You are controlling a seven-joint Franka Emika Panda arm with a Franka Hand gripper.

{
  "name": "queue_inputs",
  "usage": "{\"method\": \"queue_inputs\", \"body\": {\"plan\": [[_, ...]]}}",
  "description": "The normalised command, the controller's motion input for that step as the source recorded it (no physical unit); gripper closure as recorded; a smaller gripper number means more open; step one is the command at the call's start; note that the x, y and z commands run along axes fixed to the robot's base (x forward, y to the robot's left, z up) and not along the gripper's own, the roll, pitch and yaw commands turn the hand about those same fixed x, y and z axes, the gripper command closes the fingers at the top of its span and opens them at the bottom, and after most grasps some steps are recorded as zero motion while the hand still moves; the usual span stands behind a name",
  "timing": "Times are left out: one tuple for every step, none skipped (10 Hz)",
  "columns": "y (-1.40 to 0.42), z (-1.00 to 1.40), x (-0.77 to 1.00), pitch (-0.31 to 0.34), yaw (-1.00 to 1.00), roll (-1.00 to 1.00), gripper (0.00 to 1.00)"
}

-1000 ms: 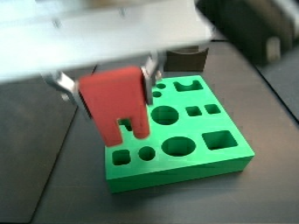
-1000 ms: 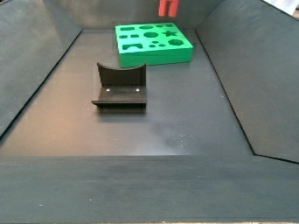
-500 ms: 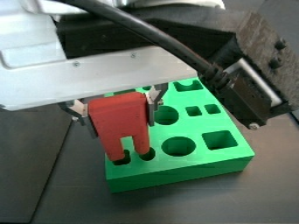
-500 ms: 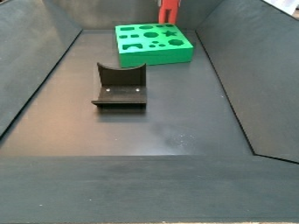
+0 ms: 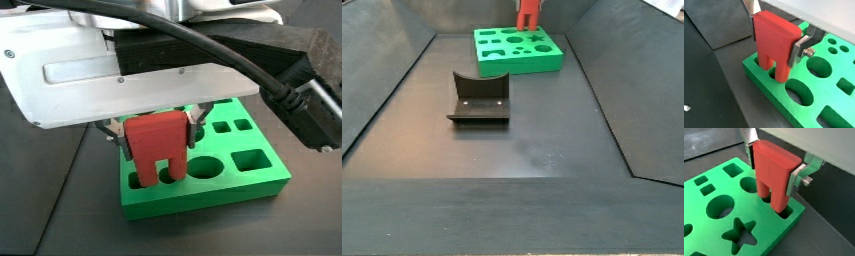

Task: Pick up the square-circle object. Move up. Rotate the square-circle object. Move to above the board. Insert the square-circle object.
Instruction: Insert the square-circle object.

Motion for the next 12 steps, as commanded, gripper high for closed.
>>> {"method": "queue_inputs", "body": {"plan": [[0.0, -0.23, -0.11, 0.0, -0.01, 0.17, 1.0], [0.0, -0.23, -0.33, -0.046, 0.0, 0.19, 1.0], [-0.07, -0.33, -0.29, 0.009, -0.05, 0.19, 1.0], [-0.09, -0.39, -0.26, 0.119, -0.11, 0.2, 1.0], [-0.12, -0.4, -0.07, 0.174, -0.11, 0.05, 1.0], [-0.16, -0.39, 0.0, 0.087, 0.0, 0.06, 1.0], [-0.17, -0.43, 0.05, 0.026, 0.0, 0.08, 1.0], [-0.11, -0.47, 0.02, 0.0, 0.0, 0.08, 1.0], [0.0, -0.43, 0.0, -0.05, 0.0, 0.0, 1.0], [0.0, -0.21, -0.11, -0.191, 0.0, -0.06, 1.0], [0.0, -0.27, -0.17, -0.321, 0.0, -0.09, 1.0], [0.01, -0.39, -0.21, -0.393, 0.0, -0.15, 1.0]]}}
